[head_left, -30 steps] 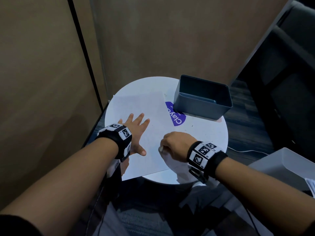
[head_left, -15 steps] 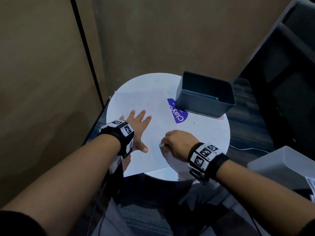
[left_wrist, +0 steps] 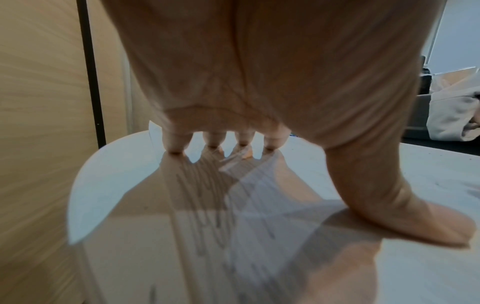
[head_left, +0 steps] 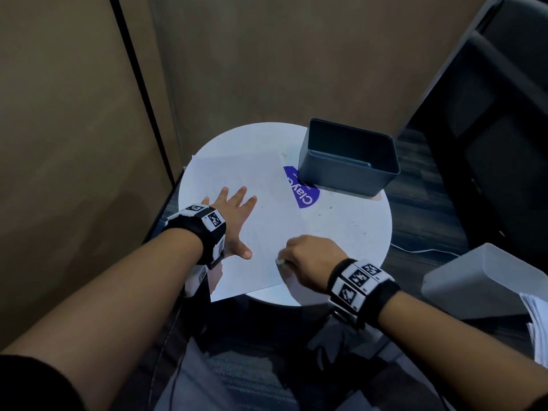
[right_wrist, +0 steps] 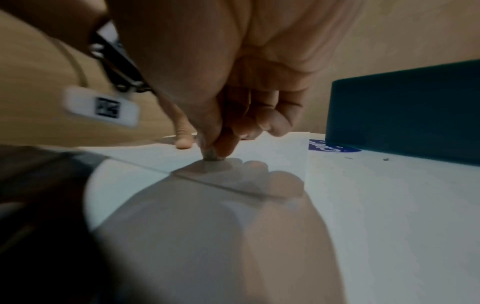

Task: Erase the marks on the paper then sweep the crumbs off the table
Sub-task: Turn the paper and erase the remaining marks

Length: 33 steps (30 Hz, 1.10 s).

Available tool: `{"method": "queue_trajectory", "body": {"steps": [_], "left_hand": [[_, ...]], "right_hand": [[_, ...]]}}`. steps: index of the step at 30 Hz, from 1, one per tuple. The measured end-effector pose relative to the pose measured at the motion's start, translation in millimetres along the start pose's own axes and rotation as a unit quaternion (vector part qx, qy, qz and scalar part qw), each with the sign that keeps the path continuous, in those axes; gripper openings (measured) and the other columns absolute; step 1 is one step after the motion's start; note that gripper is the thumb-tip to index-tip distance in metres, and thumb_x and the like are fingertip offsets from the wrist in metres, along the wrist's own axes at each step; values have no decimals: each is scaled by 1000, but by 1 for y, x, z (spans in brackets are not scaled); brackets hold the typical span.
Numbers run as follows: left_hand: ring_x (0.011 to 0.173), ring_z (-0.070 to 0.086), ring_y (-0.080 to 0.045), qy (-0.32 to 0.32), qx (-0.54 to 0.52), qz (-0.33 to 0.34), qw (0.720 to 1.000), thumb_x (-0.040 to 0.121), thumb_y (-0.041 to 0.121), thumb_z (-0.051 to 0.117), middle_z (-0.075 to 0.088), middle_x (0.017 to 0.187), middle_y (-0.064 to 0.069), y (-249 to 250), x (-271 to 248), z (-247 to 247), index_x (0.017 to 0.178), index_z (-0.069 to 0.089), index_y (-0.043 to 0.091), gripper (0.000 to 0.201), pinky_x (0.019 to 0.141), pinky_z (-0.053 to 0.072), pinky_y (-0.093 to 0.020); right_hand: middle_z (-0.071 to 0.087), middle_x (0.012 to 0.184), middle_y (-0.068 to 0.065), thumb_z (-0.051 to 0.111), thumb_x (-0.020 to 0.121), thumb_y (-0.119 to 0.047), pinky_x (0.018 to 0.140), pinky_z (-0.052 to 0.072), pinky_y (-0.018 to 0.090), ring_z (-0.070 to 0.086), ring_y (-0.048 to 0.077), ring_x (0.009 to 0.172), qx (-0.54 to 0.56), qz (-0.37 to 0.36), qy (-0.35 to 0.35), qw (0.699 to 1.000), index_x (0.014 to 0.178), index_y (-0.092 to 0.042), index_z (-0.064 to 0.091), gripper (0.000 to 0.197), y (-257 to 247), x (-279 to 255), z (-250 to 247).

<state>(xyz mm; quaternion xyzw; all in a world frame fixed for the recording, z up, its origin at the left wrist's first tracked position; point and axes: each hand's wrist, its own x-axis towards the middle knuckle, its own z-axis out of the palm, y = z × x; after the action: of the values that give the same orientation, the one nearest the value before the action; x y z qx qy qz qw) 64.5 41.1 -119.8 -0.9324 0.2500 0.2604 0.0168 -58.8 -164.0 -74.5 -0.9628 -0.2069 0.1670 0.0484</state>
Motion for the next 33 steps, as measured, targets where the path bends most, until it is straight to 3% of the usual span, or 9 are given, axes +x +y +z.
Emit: {"method": "queue_trajectory", "body": {"steps": [4, 8, 10, 14, 19, 21, 26, 29, 33], "left_hand": [[150, -13, -38, -5, 8, -5, 1000, 53, 86, 69, -26, 162, 3, 3, -1, -2, 155, -17, 32, 144, 114, 9, -67], [151, -10, -40, 2, 13, -38, 999, 59, 82, 69, -23, 163, 2, 5, 4, -11, 155, -15, 30, 138, 114, 14, -66], [150, -8, -41, 0, 15, -46, 999, 60, 81, 70, -22, 164, 0, 5, 6, -13, 156, -15, 30, 137, 113, 16, -67], [150, -10, -40, -1, 8, -51, 999, 61, 79, 72, -23, 163, 1, 6, 7, -16, 155, -15, 30, 137, 114, 16, -66], [150, -11, -40, -11, 0, -54, 998, 61, 79, 72, -24, 163, 2, 4, 9, -18, 155, -16, 30, 138, 114, 14, -66], [150, -11, -40, -17, -1, -55, 998, 61, 79, 72, -24, 163, 2, 3, 8, -15, 155, -17, 31, 139, 114, 14, -66], [150, -12, -39, -7, 3, -46, 999, 60, 80, 71, -25, 163, 2, 5, 11, -18, 155, -17, 30, 138, 114, 12, -66], [150, -13, -38, -10, -5, -47, 999, 60, 79, 72, -25, 163, 2, 5, 8, -15, 155, -17, 31, 138, 115, 11, -65], [151, -11, -36, 12, -10, -19, 1000, 56, 84, 69, -22, 163, 4, 1, 7, -11, 155, -16, 33, 140, 115, 9, -64]], "right_hand": [[66, 109, -4, 53, 91, -27, 76, 48, 32, 61, 23, 103, -5, -11, -38, 999, 107, -30, 69, 23, 0, -9, -6], [65, 108, -4, 52, 94, -33, 76, 48, 32, 60, 22, 101, 19, 31, 61, 997, 111, -29, 67, 23, 15, 9, -28], [64, 108, -3, 50, 97, -30, 75, 45, 30, 59, 23, 101, 5, 44, 72, 996, 113, -29, 67, 24, 20, 24, -33], [64, 106, 0, 51, 94, -26, 80, 50, 33, 60, 26, 102, 4, 51, 30, 998, 109, -26, 70, 24, 20, 38, -23], [63, 107, 0, 48, 95, -29, 72, 42, 31, 59, 26, 103, -53, -4, -16, 998, 109, -24, 68, 25, 18, 8, -7], [64, 108, -2, 47, 95, -30, 75, 46, 31, 60, 25, 102, -42, -17, -36, 998, 109, -26, 69, 26, 17, -1, -8], [62, 100, 0, 47, 97, -33, 69, 46, 31, 61, 27, 95, -17, 18, 78, 997, 107, -24, 69, 26, 25, 23, -26], [60, 99, -1, 48, 96, -28, 67, 42, 30, 60, 25, 96, -20, 14, 44, 999, 108, -26, 69, 24, 18, 27, -12], [64, 105, -3, 51, 91, -26, 76, 51, 34, 61, 25, 98, -21, 4, -28, 999, 107, -28, 70, 24, 14, 10, -9]]}}
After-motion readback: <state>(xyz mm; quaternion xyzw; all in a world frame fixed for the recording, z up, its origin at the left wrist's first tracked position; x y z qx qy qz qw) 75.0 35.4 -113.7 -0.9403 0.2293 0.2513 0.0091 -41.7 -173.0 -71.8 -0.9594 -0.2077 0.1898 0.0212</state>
